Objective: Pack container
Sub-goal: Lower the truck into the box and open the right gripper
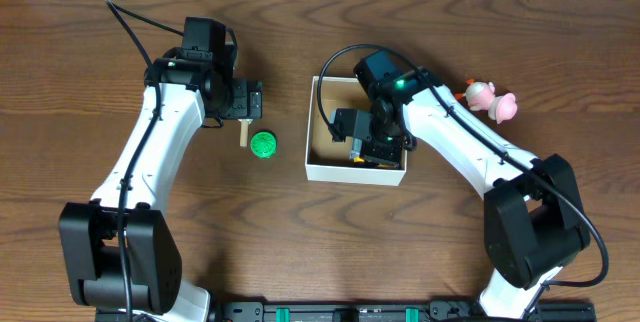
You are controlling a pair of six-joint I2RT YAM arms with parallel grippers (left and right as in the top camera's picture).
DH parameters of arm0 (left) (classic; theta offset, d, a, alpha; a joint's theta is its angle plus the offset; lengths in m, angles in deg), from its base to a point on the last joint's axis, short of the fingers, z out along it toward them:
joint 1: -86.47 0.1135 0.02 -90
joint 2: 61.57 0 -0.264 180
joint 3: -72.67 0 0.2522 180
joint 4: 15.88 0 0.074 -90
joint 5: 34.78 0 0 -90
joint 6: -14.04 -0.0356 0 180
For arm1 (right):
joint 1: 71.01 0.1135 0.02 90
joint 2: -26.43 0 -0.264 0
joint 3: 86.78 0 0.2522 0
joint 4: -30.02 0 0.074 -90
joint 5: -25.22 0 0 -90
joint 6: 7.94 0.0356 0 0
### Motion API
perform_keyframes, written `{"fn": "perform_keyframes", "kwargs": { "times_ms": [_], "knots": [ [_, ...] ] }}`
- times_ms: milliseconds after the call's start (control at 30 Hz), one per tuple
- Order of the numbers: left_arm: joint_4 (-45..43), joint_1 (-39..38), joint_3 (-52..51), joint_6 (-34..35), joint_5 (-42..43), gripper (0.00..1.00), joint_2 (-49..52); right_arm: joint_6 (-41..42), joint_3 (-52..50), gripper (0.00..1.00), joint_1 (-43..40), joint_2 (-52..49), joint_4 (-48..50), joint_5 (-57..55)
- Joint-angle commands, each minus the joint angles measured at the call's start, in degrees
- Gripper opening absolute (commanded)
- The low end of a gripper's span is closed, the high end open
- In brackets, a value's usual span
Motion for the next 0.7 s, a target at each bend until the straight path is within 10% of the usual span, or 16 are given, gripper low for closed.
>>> {"fn": "perform_keyframes", "kwargs": {
  "times_ms": [0, 167, 667],
  "knots": [
    [0.09, 0.24, 1.2, -0.74, -0.07, 0.98, 0.48, -0.26, -0.37, 0.66, -0.37, -0.5, 0.68, 0.9],
    [0.09, 0.24, 1.2, -0.74, -0.07, 0.98, 0.48, -0.26, -0.37, 0.95, -0.35, -0.5, 2.36, 0.9],
    [0.09, 0.24, 1.2, -0.74, -0.07, 0.98, 0.48, 9.35, 20.57, 0.95, -0.61, -0.24, -4.35, -11.43]
  ]
}}
